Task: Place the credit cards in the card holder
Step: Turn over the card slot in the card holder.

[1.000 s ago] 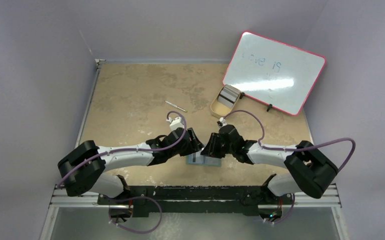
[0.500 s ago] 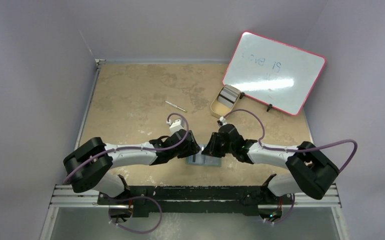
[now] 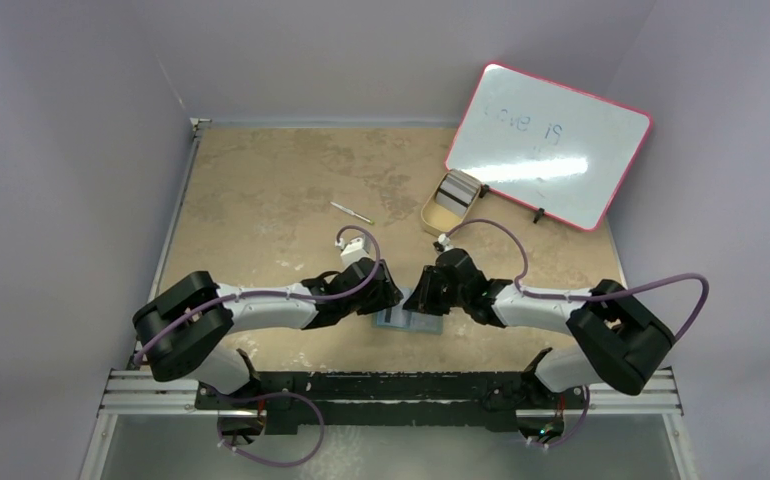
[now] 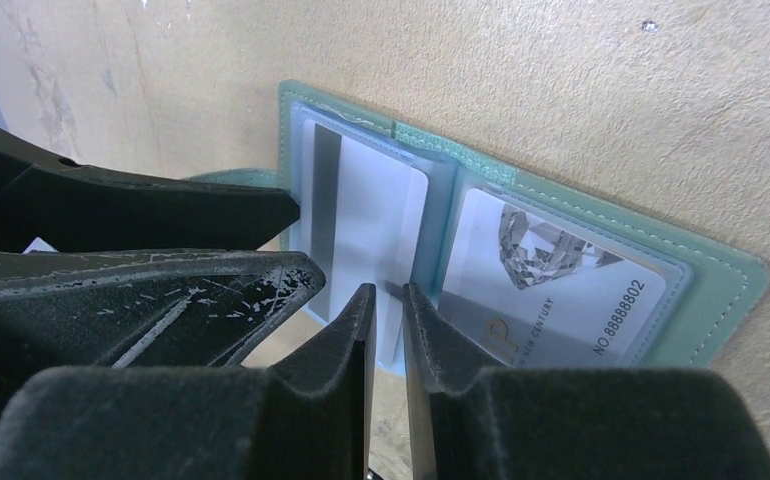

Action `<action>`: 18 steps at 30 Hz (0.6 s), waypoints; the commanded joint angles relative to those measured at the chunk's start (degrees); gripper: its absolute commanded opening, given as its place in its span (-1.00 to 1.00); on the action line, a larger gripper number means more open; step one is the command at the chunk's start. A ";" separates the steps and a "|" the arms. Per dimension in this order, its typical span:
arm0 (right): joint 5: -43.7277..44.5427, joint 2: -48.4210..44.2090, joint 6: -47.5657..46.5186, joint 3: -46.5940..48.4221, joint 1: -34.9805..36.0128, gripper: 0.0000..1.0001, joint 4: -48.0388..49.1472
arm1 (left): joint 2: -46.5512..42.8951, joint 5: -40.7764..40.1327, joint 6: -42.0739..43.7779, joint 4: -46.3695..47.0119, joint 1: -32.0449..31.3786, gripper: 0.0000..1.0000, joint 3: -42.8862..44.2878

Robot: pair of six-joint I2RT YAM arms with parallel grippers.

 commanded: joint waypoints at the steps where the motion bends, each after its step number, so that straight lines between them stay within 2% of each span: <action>1: 0.11 0.61 0.02 0.88 0.42 -0.65 1.95 | -0.69 0.40 0.91 1.44 0.15 0.08 -0.05; 18: 0.28 0.64 -0.08 0.28 0.42 -0.62 2.31 | -6.30 4.99 -1.87 6.09 0.34 0.08 -1.02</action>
